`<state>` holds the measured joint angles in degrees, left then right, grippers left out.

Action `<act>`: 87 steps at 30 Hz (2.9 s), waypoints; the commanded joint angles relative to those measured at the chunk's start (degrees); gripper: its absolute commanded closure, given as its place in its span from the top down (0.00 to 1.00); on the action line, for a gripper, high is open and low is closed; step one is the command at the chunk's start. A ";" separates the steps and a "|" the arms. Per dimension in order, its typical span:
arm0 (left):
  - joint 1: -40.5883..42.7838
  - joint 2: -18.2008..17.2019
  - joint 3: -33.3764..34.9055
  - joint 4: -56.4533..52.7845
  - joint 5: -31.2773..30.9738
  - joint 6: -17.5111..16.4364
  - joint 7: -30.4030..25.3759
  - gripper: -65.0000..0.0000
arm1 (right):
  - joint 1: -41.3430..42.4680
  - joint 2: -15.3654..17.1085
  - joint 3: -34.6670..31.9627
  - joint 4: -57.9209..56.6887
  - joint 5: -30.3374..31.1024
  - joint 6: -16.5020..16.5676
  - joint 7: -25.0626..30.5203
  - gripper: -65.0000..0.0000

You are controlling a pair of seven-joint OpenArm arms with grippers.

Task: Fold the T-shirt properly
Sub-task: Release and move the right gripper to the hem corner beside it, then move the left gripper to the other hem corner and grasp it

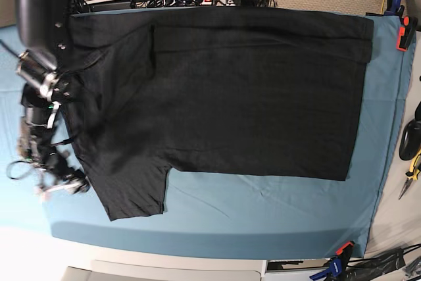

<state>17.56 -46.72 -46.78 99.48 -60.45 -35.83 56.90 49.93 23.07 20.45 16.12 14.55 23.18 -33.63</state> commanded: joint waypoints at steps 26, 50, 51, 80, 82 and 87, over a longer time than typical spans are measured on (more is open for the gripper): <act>-0.39 -1.70 -0.61 0.63 -0.61 0.02 0.26 0.45 | -2.34 -1.49 0.00 1.25 -4.87 -1.79 2.54 0.52; -4.94 2.10 10.95 -9.46 0.52 5.44 -1.36 0.45 | -2.34 -1.49 0.00 1.25 -5.07 0.85 4.11 0.00; -7.30 2.47 12.61 -11.87 0.52 5.46 -1.31 0.45 | -2.34 -1.49 0.00 1.25 -5.11 0.85 4.09 0.00; -62.82 19.37 38.32 -73.59 23.80 9.57 -13.49 0.43 | -6.45 -1.44 0.00 3.78 -5.11 1.46 5.60 0.00; -62.82 19.15 38.32 -73.59 27.30 11.28 -14.60 0.43 | -6.45 -1.44 0.00 3.78 -5.11 1.46 5.60 0.00; -62.79 17.92 38.32 -73.59 29.24 13.60 -15.45 0.43 | -6.45 -1.46 0.00 3.78 -5.09 1.49 5.60 0.00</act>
<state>-43.24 -27.53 -8.32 25.10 -30.81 -22.09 42.41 42.37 20.91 20.49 19.38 10.55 25.36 -26.59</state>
